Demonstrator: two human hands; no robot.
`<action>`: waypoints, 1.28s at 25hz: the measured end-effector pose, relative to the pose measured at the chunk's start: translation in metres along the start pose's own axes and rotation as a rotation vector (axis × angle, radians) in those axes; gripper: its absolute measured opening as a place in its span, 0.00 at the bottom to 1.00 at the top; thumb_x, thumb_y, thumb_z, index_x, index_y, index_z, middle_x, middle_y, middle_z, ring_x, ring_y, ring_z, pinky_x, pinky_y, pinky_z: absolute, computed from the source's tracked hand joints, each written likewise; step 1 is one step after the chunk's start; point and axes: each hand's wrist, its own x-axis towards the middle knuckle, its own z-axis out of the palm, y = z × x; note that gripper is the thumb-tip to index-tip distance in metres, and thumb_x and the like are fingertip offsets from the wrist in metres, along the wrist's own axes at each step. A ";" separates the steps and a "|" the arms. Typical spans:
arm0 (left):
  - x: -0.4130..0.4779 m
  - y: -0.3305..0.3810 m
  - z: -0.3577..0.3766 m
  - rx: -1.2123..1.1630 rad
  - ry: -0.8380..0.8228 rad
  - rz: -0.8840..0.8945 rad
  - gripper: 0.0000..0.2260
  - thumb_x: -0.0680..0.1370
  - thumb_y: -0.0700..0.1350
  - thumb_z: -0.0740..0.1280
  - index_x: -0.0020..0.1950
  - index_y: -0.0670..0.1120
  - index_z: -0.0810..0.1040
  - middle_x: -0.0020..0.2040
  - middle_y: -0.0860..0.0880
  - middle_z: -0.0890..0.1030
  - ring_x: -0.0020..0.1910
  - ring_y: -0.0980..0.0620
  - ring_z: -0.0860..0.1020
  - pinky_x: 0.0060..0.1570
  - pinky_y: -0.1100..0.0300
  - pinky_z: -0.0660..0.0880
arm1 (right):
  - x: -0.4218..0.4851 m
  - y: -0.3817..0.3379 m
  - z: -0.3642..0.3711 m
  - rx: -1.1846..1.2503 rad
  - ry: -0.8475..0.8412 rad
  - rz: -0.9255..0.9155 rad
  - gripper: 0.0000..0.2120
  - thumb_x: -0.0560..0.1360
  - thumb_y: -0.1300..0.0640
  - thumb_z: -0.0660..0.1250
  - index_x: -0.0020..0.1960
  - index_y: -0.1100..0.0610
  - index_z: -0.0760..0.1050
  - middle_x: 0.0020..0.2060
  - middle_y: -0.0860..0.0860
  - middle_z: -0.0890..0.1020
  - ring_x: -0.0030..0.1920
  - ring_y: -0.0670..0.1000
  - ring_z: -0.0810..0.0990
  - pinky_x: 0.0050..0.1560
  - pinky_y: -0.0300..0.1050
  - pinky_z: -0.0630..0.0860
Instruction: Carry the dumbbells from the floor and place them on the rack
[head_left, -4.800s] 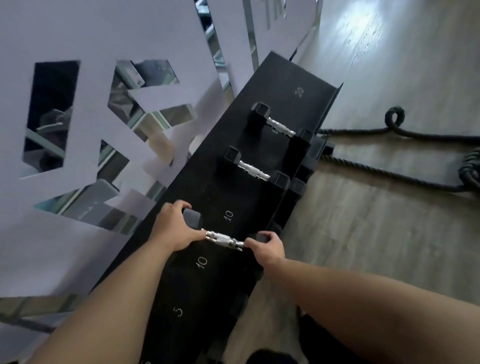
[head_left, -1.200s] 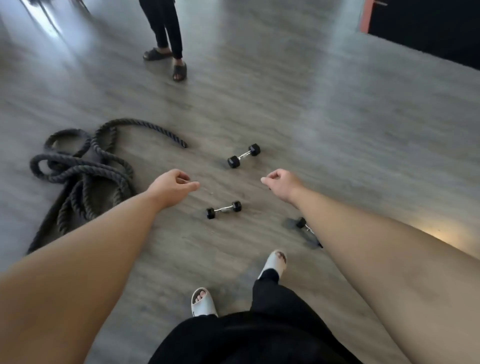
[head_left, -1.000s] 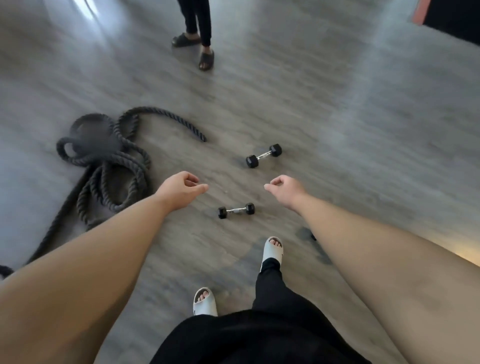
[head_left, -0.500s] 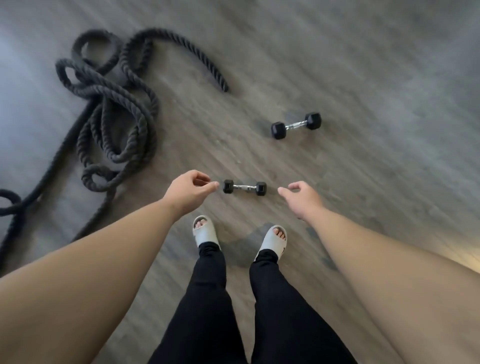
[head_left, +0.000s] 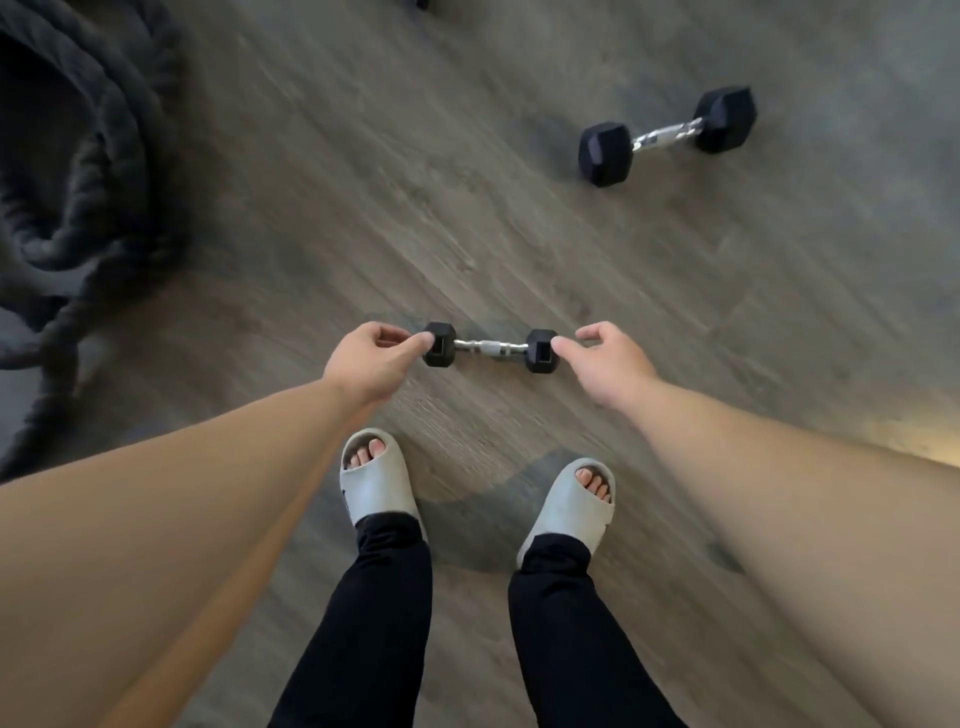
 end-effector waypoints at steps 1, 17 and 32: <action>0.027 -0.010 0.015 0.014 -0.009 0.005 0.18 0.74 0.60 0.75 0.56 0.51 0.80 0.55 0.50 0.83 0.53 0.50 0.82 0.48 0.52 0.80 | 0.026 0.009 0.016 -0.013 0.009 0.013 0.26 0.74 0.36 0.69 0.66 0.49 0.74 0.60 0.50 0.82 0.51 0.55 0.82 0.53 0.51 0.81; 0.209 -0.092 0.097 0.004 -0.034 -0.004 0.21 0.62 0.54 0.85 0.48 0.55 0.81 0.49 0.53 0.83 0.44 0.57 0.82 0.36 0.64 0.78 | 0.189 0.065 0.136 -0.045 0.211 0.021 0.15 0.72 0.44 0.72 0.55 0.49 0.78 0.61 0.53 0.78 0.38 0.39 0.73 0.34 0.39 0.65; -0.053 0.081 -0.190 -0.271 0.140 0.037 0.25 0.58 0.46 0.88 0.51 0.48 0.83 0.50 0.45 0.84 0.44 0.46 0.87 0.38 0.50 0.86 | -0.111 -0.218 0.001 0.001 0.144 -0.267 0.12 0.71 0.44 0.73 0.49 0.46 0.74 0.55 0.49 0.72 0.40 0.42 0.74 0.34 0.37 0.67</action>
